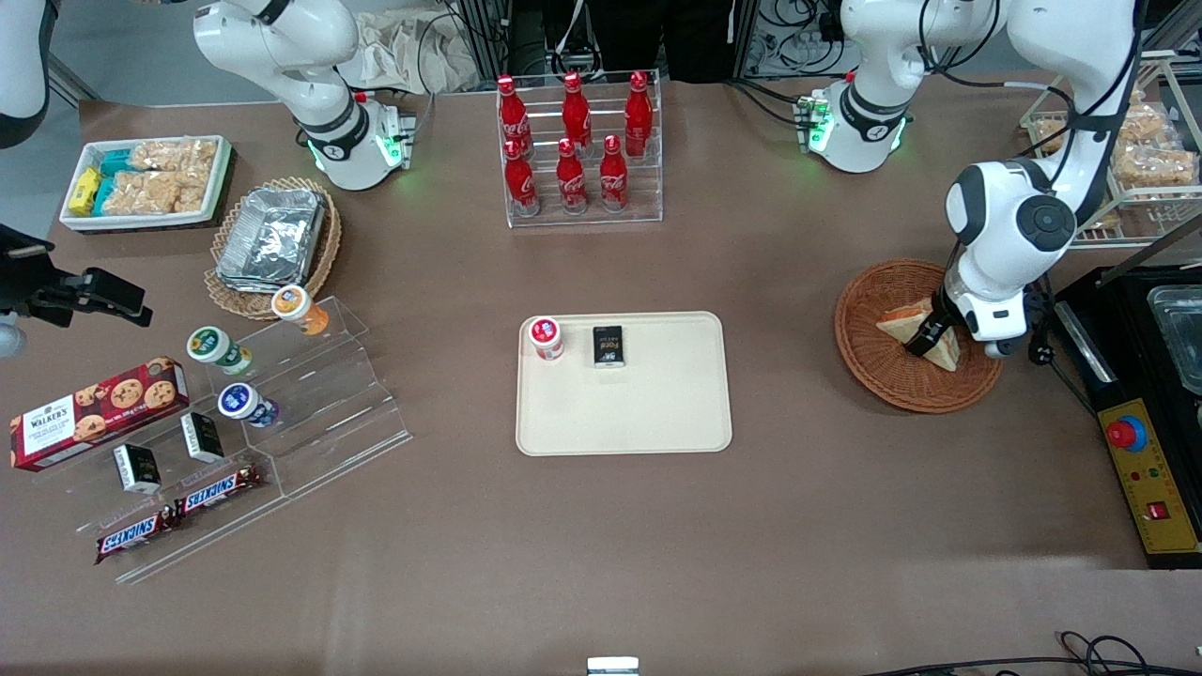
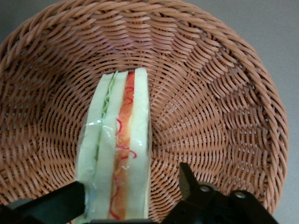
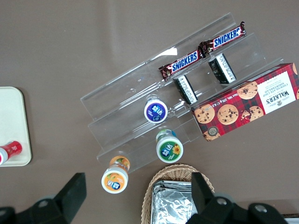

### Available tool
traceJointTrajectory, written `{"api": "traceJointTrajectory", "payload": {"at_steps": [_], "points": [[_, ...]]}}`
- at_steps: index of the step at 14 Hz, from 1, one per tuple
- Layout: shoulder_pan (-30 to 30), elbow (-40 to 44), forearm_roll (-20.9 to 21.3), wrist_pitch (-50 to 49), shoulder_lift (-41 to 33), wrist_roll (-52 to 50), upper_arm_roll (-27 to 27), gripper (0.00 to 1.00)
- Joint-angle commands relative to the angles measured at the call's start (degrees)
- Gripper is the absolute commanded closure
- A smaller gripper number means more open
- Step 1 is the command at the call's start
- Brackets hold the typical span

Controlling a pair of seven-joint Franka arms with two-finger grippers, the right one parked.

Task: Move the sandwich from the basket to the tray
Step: 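Lower the open left gripper around the sandwich wedge and close it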

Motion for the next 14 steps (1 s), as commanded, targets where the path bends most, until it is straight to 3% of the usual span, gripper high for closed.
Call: {"api": "traceJointTrajectory", "payload": {"at_steps": [1, 2, 7, 11, 14], "points": [[-0.7, -0.8, 1.1, 5.2, 0.9, -7.8, -0.3, 0.91], [-1.0, -0.7, 1.2, 4.8, 0.4, -7.8, -0.6, 1.0], [-1.2, 5.0, 1.5, -10.3, -5.0, -6.7, -1.3, 1.0], [-1.2, 16.2, 1.5, -26.9, -7.0, -5.7, -5.5, 1.0], [-1.2, 30.0, 1.3, -41.6, -6.0, -2.9, -11.3, 1.0]]}}
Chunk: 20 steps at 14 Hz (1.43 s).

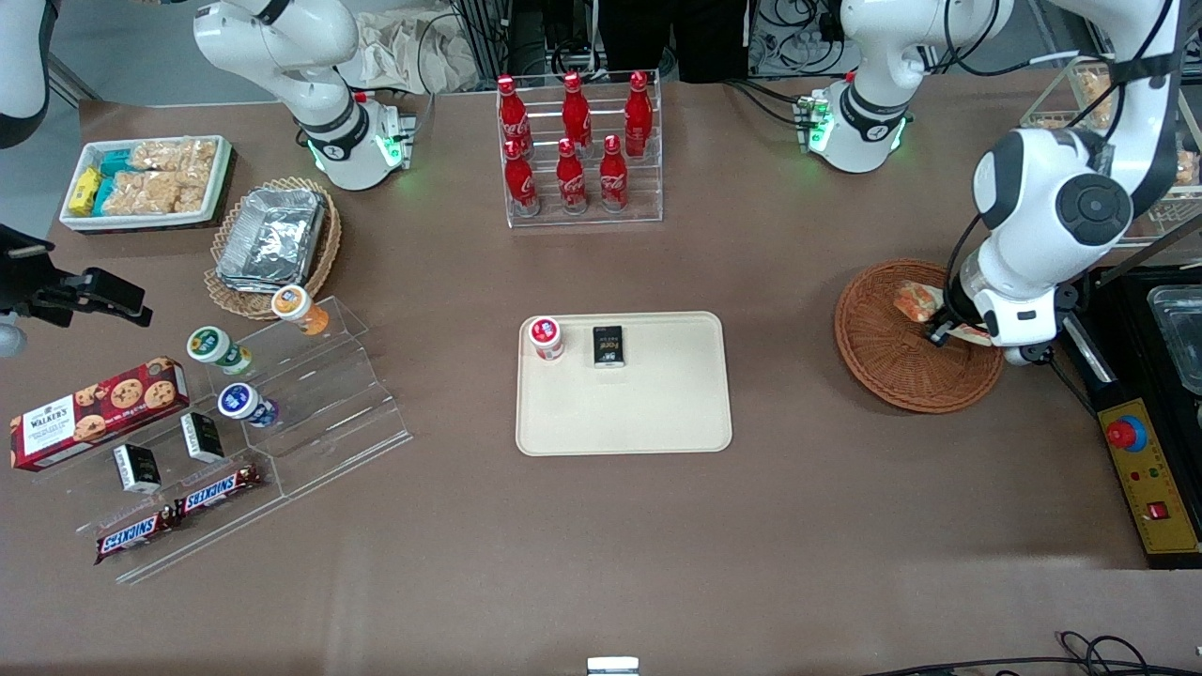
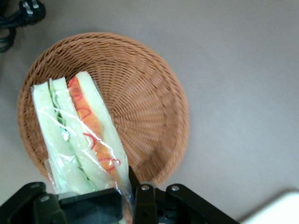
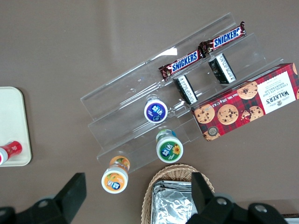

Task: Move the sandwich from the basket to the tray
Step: 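Lift the sandwich with the left gripper and carry it to the cream tray, then lower the sandwich onto the tray beside the black box and open the left gripper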

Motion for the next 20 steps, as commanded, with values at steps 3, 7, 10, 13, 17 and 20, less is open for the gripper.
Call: {"api": "traceJointTrajectory", "payload": {"at_steps": [3, 7, 10, 13, 17, 20], "points": [[-0.1, 17.4, -1.6, -12.3, 2.8, 4.0, -10.0, 1.0], [-0.3, 28.1, -5.9, -11.1, 12.9, 4.3, -21.8, 1.0], [-0.4, 32.5, -5.4, -7.1, 21.3, 8.1, -27.7, 1.0], [-2.8, 32.4, -5.2, 0.8, 28.0, 13.7, -28.5, 1.0], [-4.0, 32.3, -1.2, 9.3, 35.7, 17.4, -28.5, 1.0], [-3.8, 32.1, -0.1, 9.8, 38.1, 20.7, -28.3, 1.0]]}}
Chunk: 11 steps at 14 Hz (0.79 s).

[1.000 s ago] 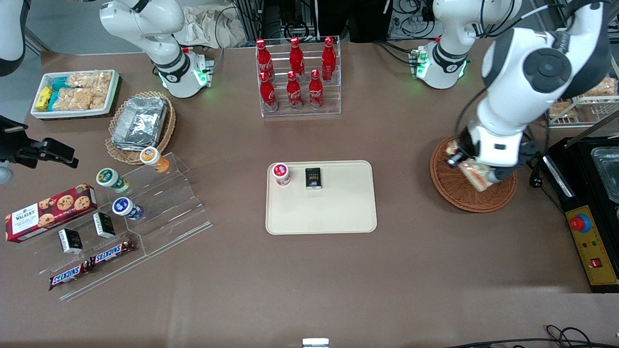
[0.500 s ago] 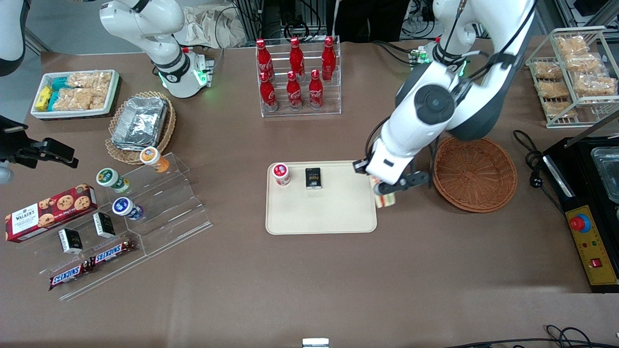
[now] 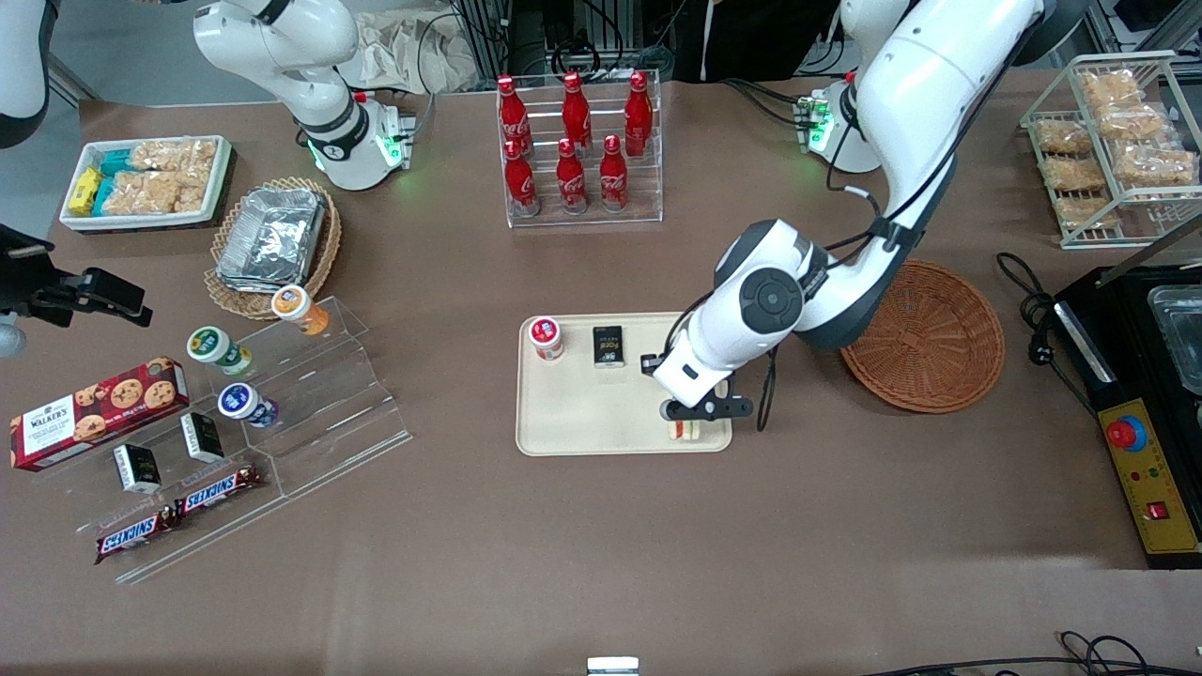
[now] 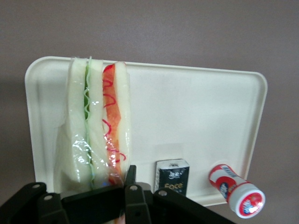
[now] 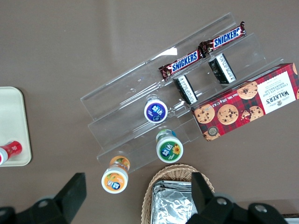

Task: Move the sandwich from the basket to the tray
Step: 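Lower the sandwich onto the tray beside the black box and open the left gripper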

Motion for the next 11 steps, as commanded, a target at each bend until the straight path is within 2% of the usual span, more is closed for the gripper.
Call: {"api": "traceJointTrajectory", "payload": {"at_steps": [1, 8, 10, 11], "points": [[0.3, 2.0, 1.2, -0.6, 2.2, 2.1, -0.3, 1.0], [0.7, 0.0, 1.2, -1.1, 5.0, 3.7, 0.3, 1.0], [0.7, -0.3, 1.3, -1.0, 5.0, 3.8, 0.6, 0.81], [0.8, -0.3, 1.3, -1.1, 5.0, 3.8, 0.7, 0.36]]}}
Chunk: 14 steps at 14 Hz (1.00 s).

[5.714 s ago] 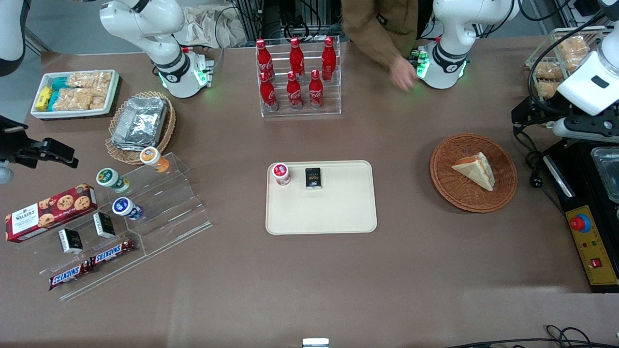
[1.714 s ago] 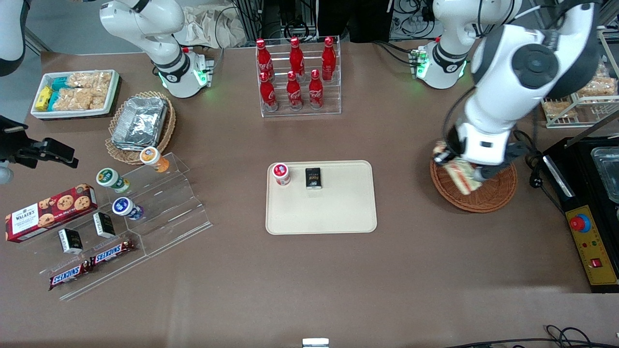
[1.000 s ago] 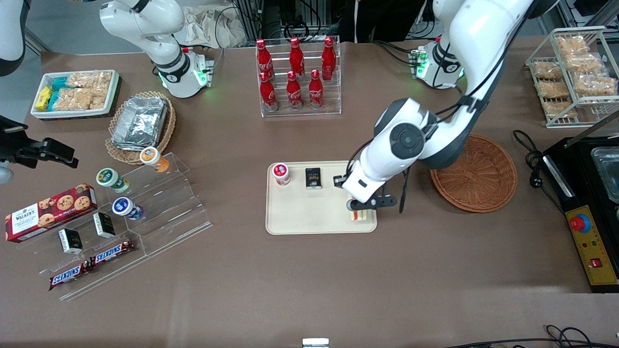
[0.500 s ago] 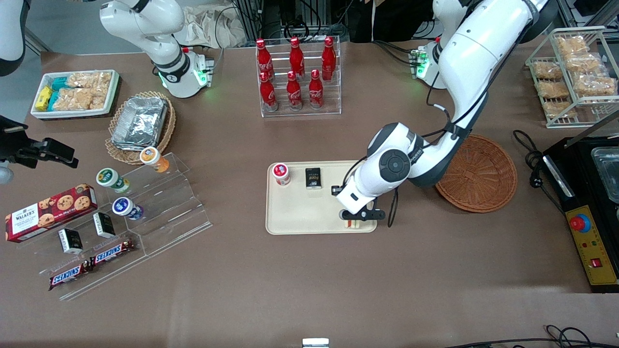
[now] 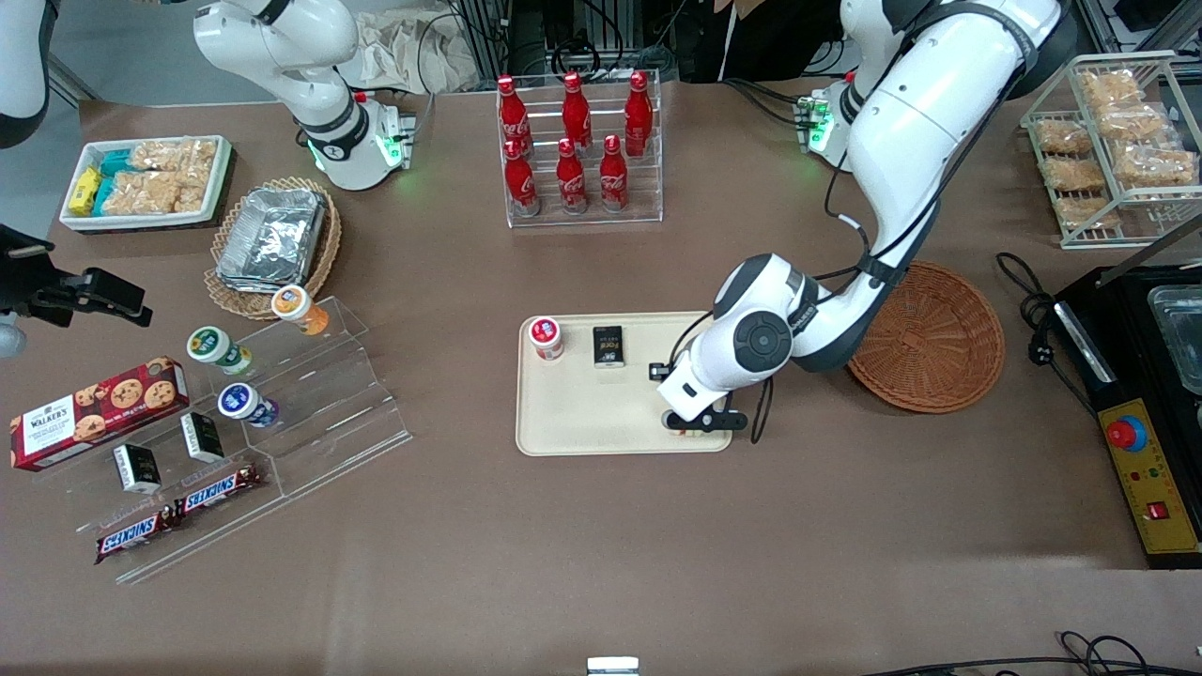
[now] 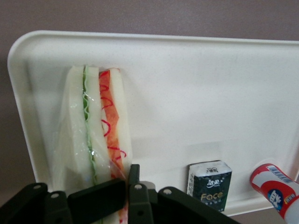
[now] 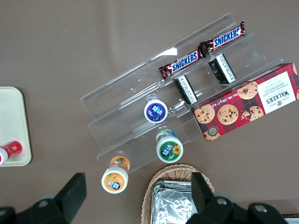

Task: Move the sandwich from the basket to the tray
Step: 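Lower the sandwich onto the tray beside the black box and open the left gripper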

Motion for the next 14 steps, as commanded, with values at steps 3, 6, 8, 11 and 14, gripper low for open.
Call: {"api": "traceJointTrajectory", "payload": {"at_steps": [3, 6, 8, 11, 14], "points": [[0.3, 0.4, 0.8, -0.8, -0.9, -0.4, 0.0, 0.0], [0.3, 1.0, 0.4, -2.2, -3.2, -2.4, -0.2, 0.0], [0.3, 2.5, -0.1, -3.8, -4.8, -5.7, -0.2, 0.0], [0.2, 8.9, -0.3, -12.5, -6.9, -9.0, -0.2, 0.0], [2.5, 14.7, -0.2, -21.4, -11.0, -9.9, -0.2, 0.0]]}}
